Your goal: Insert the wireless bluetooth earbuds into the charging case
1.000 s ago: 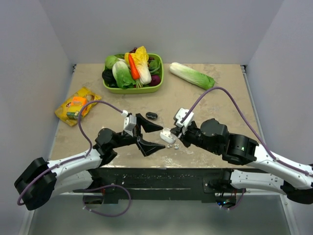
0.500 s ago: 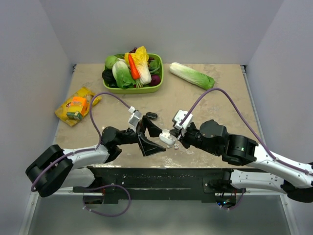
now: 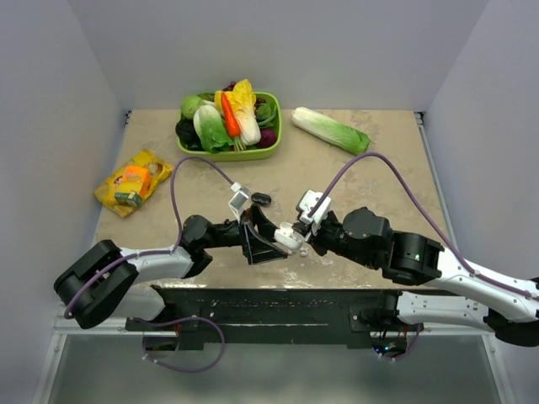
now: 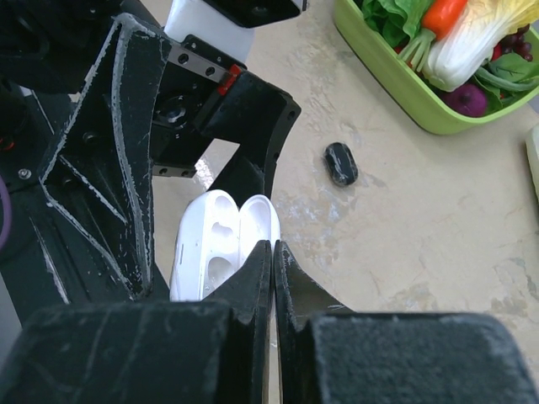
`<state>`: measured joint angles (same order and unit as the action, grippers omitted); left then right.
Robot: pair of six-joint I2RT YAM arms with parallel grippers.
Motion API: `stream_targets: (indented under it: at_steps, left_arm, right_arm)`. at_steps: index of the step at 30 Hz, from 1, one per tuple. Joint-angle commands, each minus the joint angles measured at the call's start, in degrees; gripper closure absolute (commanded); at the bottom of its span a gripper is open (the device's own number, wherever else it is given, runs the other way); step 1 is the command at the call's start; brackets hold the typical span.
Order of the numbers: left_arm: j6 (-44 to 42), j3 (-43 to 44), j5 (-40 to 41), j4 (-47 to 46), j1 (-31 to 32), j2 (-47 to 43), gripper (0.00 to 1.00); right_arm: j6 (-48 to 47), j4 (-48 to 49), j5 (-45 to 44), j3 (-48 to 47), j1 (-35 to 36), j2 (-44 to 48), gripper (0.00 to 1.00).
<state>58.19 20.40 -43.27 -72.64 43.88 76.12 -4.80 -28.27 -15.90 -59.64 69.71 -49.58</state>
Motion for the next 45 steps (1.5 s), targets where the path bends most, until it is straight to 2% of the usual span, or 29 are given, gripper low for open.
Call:
stream_targets:
  at_steps: [1, 13, 19, 21, 22, 26, 30, 39, 42, 45]
  left_arm:
    - [3.06, 0.78, 0.55, -30.63, -0.37, -2.29, 0.0]
    - [5.96, 1.92, 1.96, -34.32, -0.46, -2.82, 0.0]
    - [7.11, 3.76, 1.17, -34.85, -0.46, -2.46, 0.17]
    - [7.28, 4.03, 0.9, -35.02, -0.46, -2.46, 0.23]
    - [7.37, 4.2, 0.82, -34.94, -0.46, -2.46, 0.29]
    - [7.81, 4.64, 0.03, -35.46, -0.46, -2.2, 0.41]
    - [8.34, 4.29, -0.24, -35.99, -0.37, -1.76, 0.41]
    - [7.99, 3.06, 0.02, -35.99, -0.37, -1.85, 0.32]
    - [7.73, 2.89, 0.11, -35.99, -0.28, -1.85, 0.36]
    - [7.55, 2.89, 0.11, -35.99, -0.11, -1.59, 0.45]
  right_arm:
    - [-1.35, 2.17, -2.03, -1.89, 0.51, -0.16, 1.0]
    - [-1.27, 2.78, -2.03, -1.97, 1.3, -1.13, 1.0]
    - [-1.44, 3.13, -2.47, -2.41, 1.83, -2.01, 1.0]
    - [-1.62, 3.22, -2.56, -2.5, 2.09, -2.27, 1.0]
    - [-1.53, 3.31, -2.56, -2.5, 2.09, -2.27, 1.0]
    - [-1.62, 3.57, -2.82, -2.5, 2.27, -2.54, 1.0]
    - [-1.62, 3.75, -3.26, -2.5, 2.27, -2.36, 1.0]
    - [-1.71, 4.01, -3.79, -2.33, 2.27, -2.19, 1.0]
    - [-1.71, 4.1, -3.7, -2.33, 2.27, -2.27, 1.0]
    - [-1.62, 4.28, -3.7, -2.15, 2.27, -2.27, 1.0]
